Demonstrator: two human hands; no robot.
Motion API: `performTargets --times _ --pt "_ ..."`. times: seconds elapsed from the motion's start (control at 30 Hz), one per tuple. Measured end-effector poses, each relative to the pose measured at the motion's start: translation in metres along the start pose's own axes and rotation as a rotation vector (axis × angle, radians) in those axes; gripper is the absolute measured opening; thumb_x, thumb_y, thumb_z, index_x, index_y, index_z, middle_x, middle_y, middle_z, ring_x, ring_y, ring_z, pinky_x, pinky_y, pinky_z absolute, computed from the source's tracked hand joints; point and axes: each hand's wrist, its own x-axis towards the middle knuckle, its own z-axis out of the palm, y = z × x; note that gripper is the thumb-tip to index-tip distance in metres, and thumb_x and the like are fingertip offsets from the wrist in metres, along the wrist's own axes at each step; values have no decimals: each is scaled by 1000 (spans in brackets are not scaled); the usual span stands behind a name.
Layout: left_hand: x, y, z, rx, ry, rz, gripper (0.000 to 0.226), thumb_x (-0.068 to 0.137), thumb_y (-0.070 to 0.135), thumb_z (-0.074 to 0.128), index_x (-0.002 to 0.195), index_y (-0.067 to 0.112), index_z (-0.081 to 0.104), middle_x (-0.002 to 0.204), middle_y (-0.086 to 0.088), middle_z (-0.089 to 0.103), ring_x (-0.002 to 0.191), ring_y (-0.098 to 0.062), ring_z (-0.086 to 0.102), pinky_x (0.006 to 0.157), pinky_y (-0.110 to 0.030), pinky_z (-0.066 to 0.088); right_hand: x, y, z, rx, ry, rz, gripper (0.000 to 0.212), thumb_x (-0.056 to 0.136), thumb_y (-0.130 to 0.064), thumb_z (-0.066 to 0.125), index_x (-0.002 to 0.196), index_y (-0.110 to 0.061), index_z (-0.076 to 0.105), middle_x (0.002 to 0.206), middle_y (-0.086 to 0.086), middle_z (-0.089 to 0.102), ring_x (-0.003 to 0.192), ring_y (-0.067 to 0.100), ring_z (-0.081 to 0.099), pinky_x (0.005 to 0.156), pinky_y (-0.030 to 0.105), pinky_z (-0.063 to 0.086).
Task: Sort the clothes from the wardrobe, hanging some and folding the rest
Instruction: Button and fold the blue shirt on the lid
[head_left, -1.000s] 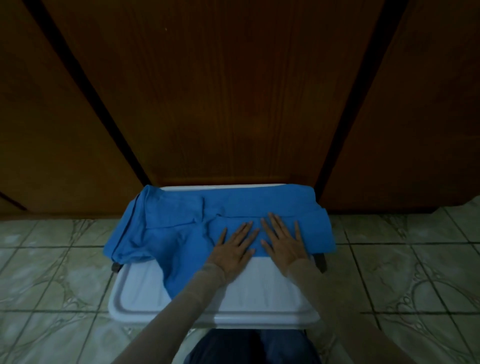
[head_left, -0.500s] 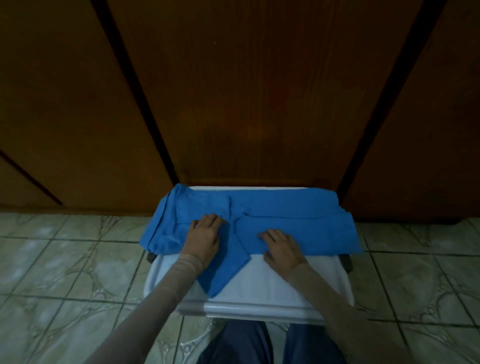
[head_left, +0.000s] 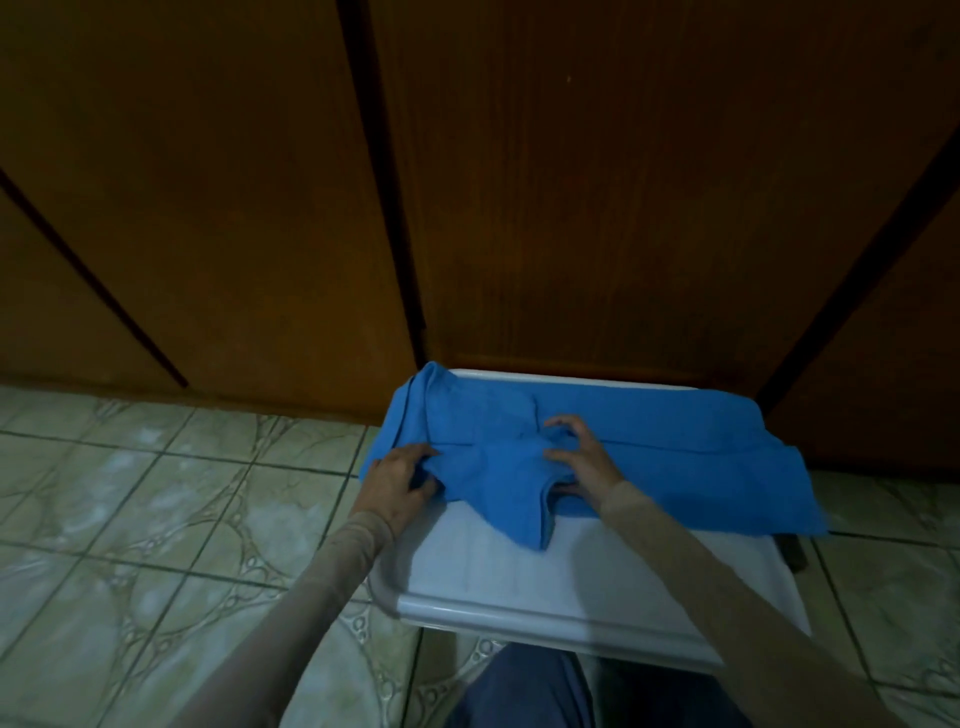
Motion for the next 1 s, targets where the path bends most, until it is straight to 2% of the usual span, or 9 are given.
performTargets --times 0.13,0.27,0.37,0.43,0.6,0.7,0.8,0.87,1.0 --pt "18 2 1 -112 92 -149 29 97 19 49 112 -4 55 100 -26 62 96 -36 58 75 -36 37 15 -25 6 440 -86 118 23 99 -4 37 102 -4 60 99 8 59 86 19 60 66 25 56" --pt "35 0 0 -215 193 -230 22 93 12 53 111 1 47 80 -14 57 80 -35 59 65 -30 35 33 -35 19 484 -33 159 31 100 -7 35 127 -5 51 108 10 59 90 18 59 90 37 48" --pt "39 -2 1 -141 239 -141 16 94 7 48 109 5 46 80 -8 53 72 -29 55 63 -30 35 43 -37 24 590 3 193 35 100 -3 34 133 -1 45 127 18 50 105 26 55 96 42 41" --pt "45 -7 4 -10 228 -43 17 92 1 44 108 4 49 92 -14 56 75 -32 56 65 -35 38 45 -33 24 659 8 217 36 99 1 33 134 2 42 130 21 49 105 29 56 98 42 40" --pt "60 -5 -3 275 51 -36 36 92 2 40 127 11 41 117 -17 54 90 -35 59 73 -41 43 42 -15 18 688 1 242 36 99 1 35 134 4 39 100 16 60 90 25 61 91 39 47" --pt "62 8 -4 554 -2 -52 44 97 9 35 140 16 29 135 -14 40 104 -32 57 79 -37 43 40 -4 15 477 19 263 35 97 3 37 131 -4 45 101 11 61 90 24 63 72 30 56" --pt "60 11 2 625 49 -36 38 95 9 39 132 17 43 131 -9 40 118 -26 46 96 -37 36 38 1 14 269 7 229 33 95 3 42 123 -10 54 117 10 59 85 22 64 74 28 53" --pt "60 10 5 495 72 -65 31 96 14 40 123 16 53 124 -6 48 113 -25 49 91 -35 38 35 -1 14 266 -13 205 32 94 5 43 116 -12 57 116 10 59 83 21 65 70 26 56" --pt "65 14 1 -220 -56 -306 39 96 36 38 111 9 62 122 -9 57 112 -30 51 95 -37 38 28 -5 18 395 -97 175 34 92 11 42 113 -11 57 106 12 61 86 25 64 62 26 58"
